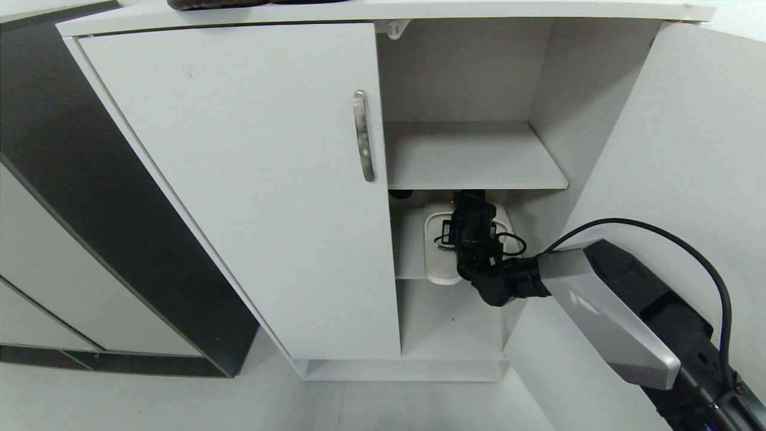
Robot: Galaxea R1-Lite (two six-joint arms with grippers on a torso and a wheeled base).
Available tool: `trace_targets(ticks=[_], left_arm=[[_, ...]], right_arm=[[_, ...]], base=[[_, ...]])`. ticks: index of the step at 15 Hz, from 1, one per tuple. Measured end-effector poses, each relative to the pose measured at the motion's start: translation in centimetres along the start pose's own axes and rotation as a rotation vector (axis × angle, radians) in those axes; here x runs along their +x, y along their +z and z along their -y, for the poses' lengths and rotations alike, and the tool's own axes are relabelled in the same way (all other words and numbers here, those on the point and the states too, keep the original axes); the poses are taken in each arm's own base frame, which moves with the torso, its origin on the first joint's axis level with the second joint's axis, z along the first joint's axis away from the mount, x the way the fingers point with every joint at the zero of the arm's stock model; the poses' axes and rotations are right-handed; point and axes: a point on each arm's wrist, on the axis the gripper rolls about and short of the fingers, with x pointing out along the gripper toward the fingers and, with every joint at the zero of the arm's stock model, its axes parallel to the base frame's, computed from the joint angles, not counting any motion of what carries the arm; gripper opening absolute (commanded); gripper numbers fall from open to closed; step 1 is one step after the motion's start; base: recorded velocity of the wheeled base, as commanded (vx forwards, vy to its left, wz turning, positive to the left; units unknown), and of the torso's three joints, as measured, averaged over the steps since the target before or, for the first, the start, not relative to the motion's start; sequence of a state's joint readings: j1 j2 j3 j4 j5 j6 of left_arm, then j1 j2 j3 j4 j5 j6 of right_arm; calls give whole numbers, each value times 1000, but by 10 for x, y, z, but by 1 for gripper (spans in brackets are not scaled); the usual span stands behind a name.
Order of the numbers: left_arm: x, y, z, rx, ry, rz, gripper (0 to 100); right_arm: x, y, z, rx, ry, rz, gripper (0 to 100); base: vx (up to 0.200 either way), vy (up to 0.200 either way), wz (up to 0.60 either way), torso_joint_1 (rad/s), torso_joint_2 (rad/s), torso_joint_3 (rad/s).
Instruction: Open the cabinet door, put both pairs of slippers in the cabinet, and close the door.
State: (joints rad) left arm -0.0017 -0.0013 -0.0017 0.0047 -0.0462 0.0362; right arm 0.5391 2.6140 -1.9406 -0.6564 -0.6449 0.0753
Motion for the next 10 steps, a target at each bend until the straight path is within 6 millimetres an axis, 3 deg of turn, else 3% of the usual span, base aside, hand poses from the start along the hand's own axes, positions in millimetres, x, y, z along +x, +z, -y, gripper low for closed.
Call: trace_targets(ticks=[10], left_arm=[[0, 0, 0, -1, 0, 0, 0]], right_arm=[[5, -13, 2, -13, 13, -19, 0]], base=[[0, 0, 0, 0, 0, 0]])
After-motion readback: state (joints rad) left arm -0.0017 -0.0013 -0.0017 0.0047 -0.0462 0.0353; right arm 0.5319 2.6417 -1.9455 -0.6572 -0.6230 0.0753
